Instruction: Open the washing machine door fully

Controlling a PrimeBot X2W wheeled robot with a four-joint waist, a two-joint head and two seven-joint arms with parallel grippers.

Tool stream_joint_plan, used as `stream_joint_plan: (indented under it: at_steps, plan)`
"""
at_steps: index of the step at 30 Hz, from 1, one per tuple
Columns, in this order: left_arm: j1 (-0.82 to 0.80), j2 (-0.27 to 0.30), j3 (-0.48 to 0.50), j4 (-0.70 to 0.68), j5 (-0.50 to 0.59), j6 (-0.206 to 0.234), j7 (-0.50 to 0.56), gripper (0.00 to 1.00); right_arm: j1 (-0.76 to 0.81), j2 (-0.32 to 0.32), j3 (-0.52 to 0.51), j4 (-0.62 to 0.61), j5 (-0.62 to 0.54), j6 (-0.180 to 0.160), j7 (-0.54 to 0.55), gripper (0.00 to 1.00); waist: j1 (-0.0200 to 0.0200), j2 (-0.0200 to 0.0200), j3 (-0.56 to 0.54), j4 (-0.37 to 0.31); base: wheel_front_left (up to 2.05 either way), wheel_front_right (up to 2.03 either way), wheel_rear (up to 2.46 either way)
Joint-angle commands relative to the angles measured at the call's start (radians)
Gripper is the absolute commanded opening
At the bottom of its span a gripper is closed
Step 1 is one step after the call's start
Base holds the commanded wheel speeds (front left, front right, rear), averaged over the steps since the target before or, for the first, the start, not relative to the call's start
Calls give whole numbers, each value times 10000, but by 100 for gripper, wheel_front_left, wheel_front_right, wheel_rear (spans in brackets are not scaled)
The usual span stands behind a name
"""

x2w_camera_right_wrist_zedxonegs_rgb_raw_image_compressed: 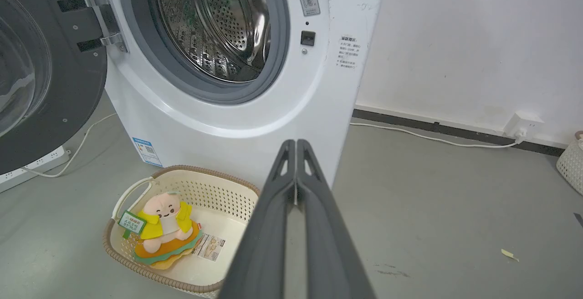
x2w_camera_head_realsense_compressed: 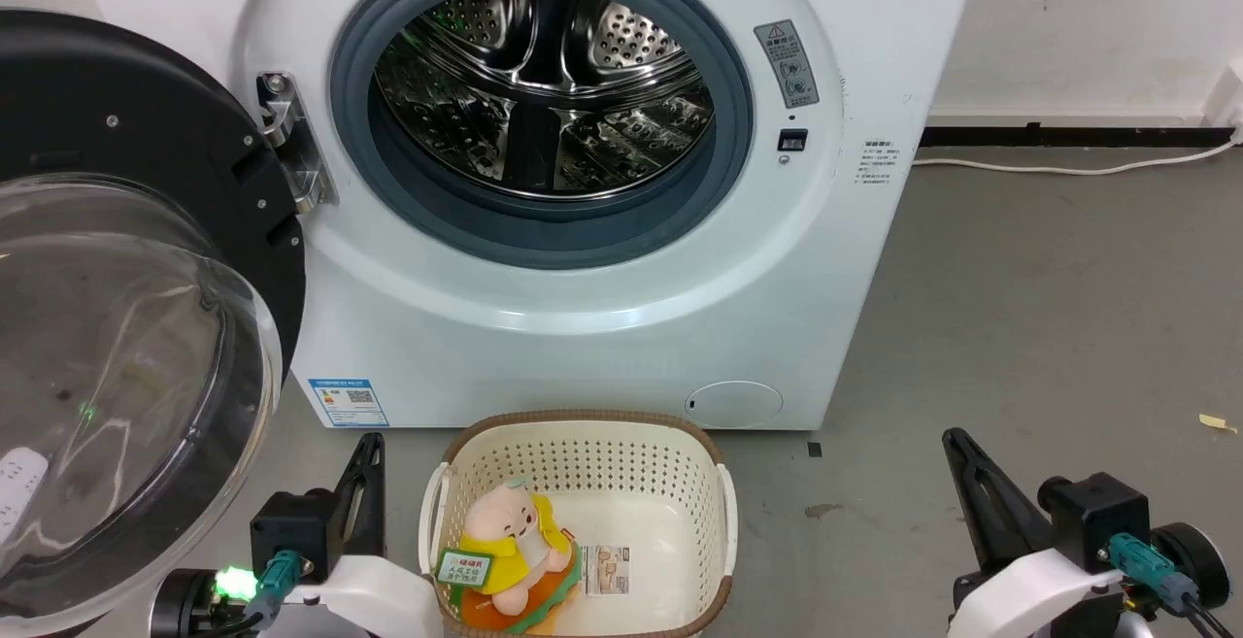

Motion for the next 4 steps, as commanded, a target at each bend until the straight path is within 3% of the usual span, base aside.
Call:
stream_joint_plan:
  at_steps: [1,4]
  plan:
    - [-154,-1,3,-43,28,-55,3,0,-127,17,-3,-49,-78,8,14,0,0,-1,0,1,0,0,0]
    - [-154,-1,3,-43,28,-55,3,0,-127,17,-3,-49,-78,8,14,0,0,-1,0,1,0,0,0]
